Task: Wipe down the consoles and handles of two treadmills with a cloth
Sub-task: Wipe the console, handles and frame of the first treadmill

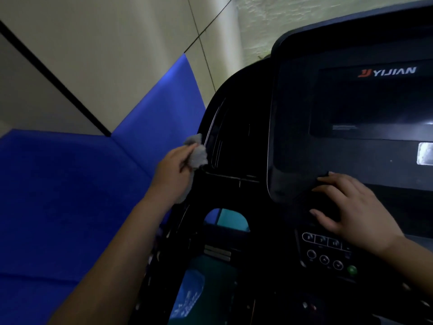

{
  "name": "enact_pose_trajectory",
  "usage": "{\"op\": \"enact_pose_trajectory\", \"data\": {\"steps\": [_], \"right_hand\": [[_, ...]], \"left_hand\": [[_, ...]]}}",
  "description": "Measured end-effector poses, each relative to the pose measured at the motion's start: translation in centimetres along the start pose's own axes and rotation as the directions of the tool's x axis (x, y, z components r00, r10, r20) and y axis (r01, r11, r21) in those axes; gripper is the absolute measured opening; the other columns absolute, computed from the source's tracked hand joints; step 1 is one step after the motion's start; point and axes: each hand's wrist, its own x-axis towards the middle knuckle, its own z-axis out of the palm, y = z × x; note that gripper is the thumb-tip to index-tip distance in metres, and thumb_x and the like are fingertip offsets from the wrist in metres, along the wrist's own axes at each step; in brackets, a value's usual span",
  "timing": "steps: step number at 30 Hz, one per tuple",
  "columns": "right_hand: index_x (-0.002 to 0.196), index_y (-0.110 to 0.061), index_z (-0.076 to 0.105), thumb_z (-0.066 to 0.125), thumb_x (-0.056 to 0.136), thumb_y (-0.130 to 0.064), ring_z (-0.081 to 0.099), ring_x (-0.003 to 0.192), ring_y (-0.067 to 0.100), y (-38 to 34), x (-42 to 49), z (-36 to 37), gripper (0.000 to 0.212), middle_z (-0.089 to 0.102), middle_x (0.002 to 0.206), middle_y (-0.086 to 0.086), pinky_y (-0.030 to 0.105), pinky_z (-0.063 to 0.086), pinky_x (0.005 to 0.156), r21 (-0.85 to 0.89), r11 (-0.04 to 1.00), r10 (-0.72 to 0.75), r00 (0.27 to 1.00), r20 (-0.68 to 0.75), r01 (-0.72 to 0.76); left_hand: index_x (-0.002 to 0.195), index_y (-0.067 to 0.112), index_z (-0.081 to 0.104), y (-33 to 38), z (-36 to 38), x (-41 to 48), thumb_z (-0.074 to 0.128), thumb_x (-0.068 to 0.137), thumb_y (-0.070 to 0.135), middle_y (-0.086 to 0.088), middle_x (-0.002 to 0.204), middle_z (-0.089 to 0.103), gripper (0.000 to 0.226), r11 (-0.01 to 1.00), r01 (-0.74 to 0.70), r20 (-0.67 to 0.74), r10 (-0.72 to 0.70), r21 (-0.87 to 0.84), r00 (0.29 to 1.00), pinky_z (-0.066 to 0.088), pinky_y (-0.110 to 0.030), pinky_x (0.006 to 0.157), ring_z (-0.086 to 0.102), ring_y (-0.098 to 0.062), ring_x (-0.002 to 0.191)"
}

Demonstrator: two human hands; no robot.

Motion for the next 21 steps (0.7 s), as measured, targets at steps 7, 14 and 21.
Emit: {"op": "enact_pose_trajectory", "data": {"steps": [7,14,21], "right_hand": [[0.112,-0.01,0.065,0.065,0.08,-0.042,0.045,0.126,0.031,-0.8,0.0,-0.2,0.045,0.054,0.124,0.012,0.045,0.04,0.103,0.008,1.0,-0.002,1.0,0.003,0.002],[0.125,-0.017,0.058,0.059,0.081,-0.047,0.045,0.129,0.03,-3.6,0.1,1.8,0.052,0.05,0.135,0.01,0.046,0.04,0.105,0.033,0.988,-0.156,0.984,0.087,0.153],[0.13,-0.02,0.054,0.037,0.086,-0.057,0.041,0.133,0.029,-3.6,-0.2,1.7,0.06,0.048,0.139,0.009,0.046,0.036,0.108,-0.027,0.985,-0.164,0.979,0.125,0.168]], "left_hand": [[0.149,0.024,0.027,-5.5,5.7,-11.9,0.031,0.091,0.042,-0.01,0.154,0.025,0.061,0.854,0.167,0.038,-0.213,0.493,0.976,0.039,-0.051,0.096,0.035,-0.036,0.125],[0.15,0.038,-0.002,-6.0,6.7,-6.3,0.041,0.096,0.041,-0.009,0.154,0.019,0.068,0.907,0.307,0.017,-0.325,0.287,0.945,0.04,-0.046,0.101,0.039,-0.03,0.125],[0.15,0.037,0.017,-6.2,6.0,-12.8,0.052,0.094,0.032,-0.013,0.132,0.041,0.066,0.858,0.371,-0.049,-0.379,0.354,0.924,0.047,-0.043,0.088,0.048,-0.032,0.111]]}}
